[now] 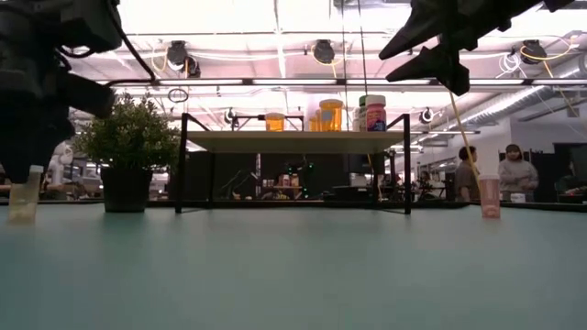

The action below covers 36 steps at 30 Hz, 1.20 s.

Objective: Pick and place medicine bottles onto shelf by color
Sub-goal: Put the small yellow medicine bottle on the shelf

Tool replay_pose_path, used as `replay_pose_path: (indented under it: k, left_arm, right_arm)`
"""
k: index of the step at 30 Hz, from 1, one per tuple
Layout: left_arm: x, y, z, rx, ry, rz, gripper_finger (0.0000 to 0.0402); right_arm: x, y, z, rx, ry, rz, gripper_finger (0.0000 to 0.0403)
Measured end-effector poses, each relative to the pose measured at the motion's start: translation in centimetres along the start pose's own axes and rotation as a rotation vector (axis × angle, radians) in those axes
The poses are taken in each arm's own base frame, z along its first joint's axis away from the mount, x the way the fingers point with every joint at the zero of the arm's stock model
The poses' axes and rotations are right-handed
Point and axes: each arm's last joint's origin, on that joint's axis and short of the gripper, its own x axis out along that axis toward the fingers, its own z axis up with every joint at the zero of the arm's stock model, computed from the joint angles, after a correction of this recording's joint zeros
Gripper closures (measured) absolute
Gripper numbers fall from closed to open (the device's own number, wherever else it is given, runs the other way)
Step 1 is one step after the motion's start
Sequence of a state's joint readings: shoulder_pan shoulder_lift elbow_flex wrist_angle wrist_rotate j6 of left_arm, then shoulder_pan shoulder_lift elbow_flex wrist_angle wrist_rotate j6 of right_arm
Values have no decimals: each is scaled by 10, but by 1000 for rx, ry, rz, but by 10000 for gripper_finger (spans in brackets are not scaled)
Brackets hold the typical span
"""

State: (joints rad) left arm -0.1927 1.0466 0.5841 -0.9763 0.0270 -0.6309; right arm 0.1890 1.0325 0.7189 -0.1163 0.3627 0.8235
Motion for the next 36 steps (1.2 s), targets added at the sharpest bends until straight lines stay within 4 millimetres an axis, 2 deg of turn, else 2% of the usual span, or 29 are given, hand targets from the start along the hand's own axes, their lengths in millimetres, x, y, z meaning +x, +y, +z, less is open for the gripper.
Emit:
replay_pose_path:
  k: [8, 18, 24, 29, 36]
  left_arm:
    - [1, 2, 2, -23, 0, -17, 176]
    - [-1, 3, 4, -21, 14, -47, 270]
    - [-4, 3, 6, -74, 42, -98, 287]
    - [-22, 1, 16, -95, -2, -120, 273]
    - [-72, -1, 47, -91, -165, -181, 276]
  right_arm:
    - [0, 0, 0, -1, -1, 0, 243]
    - [1, -1, 5, -22, -27, 5, 243]
    - [1, 0, 5, -31, -34, 13, 243]
    - [1, 0, 5, -52, -29, 18, 243]
    - [2, -2, 7, -87, -33, 9, 243]
